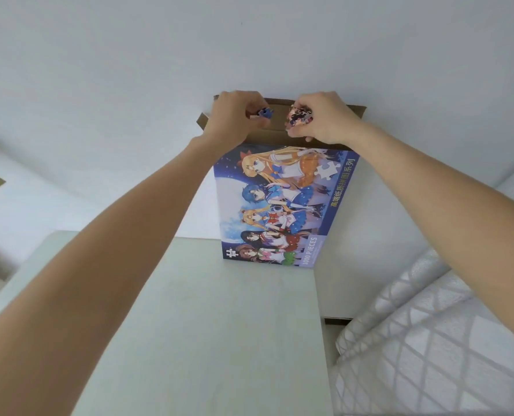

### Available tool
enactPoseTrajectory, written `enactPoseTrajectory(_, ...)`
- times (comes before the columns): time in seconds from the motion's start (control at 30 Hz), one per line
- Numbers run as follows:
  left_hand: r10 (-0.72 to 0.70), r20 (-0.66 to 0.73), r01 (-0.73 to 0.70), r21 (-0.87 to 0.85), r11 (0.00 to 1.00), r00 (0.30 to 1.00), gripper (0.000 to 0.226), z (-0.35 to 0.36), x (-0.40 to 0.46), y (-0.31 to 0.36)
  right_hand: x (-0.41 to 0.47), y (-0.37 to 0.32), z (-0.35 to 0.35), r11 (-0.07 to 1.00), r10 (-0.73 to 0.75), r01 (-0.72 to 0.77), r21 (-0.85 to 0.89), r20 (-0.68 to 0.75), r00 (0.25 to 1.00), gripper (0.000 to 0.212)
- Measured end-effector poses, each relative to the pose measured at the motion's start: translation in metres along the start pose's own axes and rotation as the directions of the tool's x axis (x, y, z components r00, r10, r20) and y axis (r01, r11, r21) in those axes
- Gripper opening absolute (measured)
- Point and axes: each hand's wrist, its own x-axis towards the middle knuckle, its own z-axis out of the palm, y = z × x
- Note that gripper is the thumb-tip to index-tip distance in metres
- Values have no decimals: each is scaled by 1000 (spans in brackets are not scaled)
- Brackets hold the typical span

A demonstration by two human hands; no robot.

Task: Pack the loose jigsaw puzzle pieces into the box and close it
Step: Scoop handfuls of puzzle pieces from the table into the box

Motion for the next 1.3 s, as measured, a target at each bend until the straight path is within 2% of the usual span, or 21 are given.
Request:
enactPoseTrajectory(0.1,65,27,-69,206,976,998,24,6,3,-10,5,2,10,948,-143,140,-287,10,990,27)
enactPoseTrajectory(0.2,64,56,-77,292,953,996,28,7,2,-16,6,-1,18,879,-221,232,-417,75,972,22)
enactPoseTrajectory(0.37,70,36,-77,287,955,997,27,4,0,-18,8,-4,19,921,-217,217,-324,38,975,23)
enactPoseTrajectory(0.5,52,1,-51,247,968,999,21,7,-1,-18,5,-2,21,966,-195,184,-183,-39,980,9)
enactPoseTrajectory(0.57,28,24,-34,256,966,999,22,9,0,-20,5,-1,24,966,-190,179,-188,-47,981,7)
enactPoseTrajectory(0.7,40,86,-60,251,966,995,28,6,-4,-21,0,-4,29,966,-191,174,-193,-73,979,17)
enactPoseTrajectory(0.77,85,69,-101,266,959,994,28,1,-11,-21,-8,-8,32,958,-214,185,-219,-112,970,19)
enactPoseTrajectory(0.83,215,-26,-196,322,926,976,25,-6,-29,-20,-25,-15,37,940,-278,224,-256,-199,940,20)
enactPoseTrajectory(0.9,360,-162,-270,406,873,919,25,-13,-60,-17,-50,-24,47,915,-376,297,-274,-306,875,19)
enactPoseTrajectory(0.97,407,-254,-281,416,865,877,25,-16,-103,-12,-83,-31,67,894,-441,361,-263,-383,812,15)
enactPoseTrajectory(1.0,393,-263,-275,390,879,881,23,-14,-127,-11,-101,-32,81,899,-435,364,-243,-411,801,15)
enactPoseTrajectory(1.07,289,-209,-217,310,925,934,19,-10,-188,-11,-145,-38,117,925,-379,342,-163,-400,835,16)
enactPoseTrajectory(1.13,98,-95,-73,238,969,991,17,-6,-253,-15,-193,-47,155,951,-307,306,-53,-301,903,15)
enactPoseTrajectory(1.17,-40,-20,44,223,974,999,15,-6,-298,-19,-225,-57,180,959,-278,284,0,-203,939,14)
enactPoseTrajectory(1.23,-275,119,245,216,945,954,14,0,-354,-29,-267,-63,212,978,-197,199,55,-38,980,15)
enactPoseTrajectory(1.3,-461,242,400,261,879,854,16,2,-413,-39,-306,-72,242,987,-150,139,76,171,974,20)
